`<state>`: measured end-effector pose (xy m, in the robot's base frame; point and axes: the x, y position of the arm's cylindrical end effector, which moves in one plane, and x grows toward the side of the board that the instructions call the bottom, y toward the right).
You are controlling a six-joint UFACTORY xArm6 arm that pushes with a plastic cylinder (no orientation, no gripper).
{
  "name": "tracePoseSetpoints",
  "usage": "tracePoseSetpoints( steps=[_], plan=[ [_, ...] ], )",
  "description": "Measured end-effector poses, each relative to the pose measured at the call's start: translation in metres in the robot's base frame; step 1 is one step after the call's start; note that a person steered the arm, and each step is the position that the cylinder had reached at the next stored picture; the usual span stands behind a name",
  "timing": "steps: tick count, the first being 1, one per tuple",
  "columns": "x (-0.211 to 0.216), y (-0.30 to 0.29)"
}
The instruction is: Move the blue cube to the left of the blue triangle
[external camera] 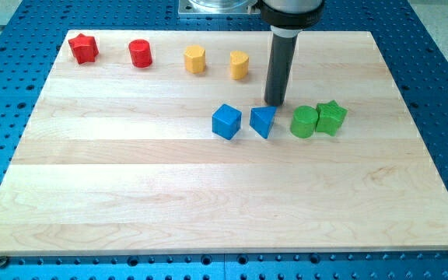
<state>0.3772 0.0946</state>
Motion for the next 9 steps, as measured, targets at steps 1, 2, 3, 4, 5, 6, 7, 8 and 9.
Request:
tracePoseSetpoints(
  steps=[1,2,3,4,5,6,7,8,9],
  plan=[
    [-0.001,0.045],
    [0.001,0.07],
    [0.005,0.075],
    [0.008,0.075],
    [0.009,0.079],
    [0.017,0.077],
    [0.018,0.08],
    [0.018,0.08],
    [0.008,0.121]
  ],
)
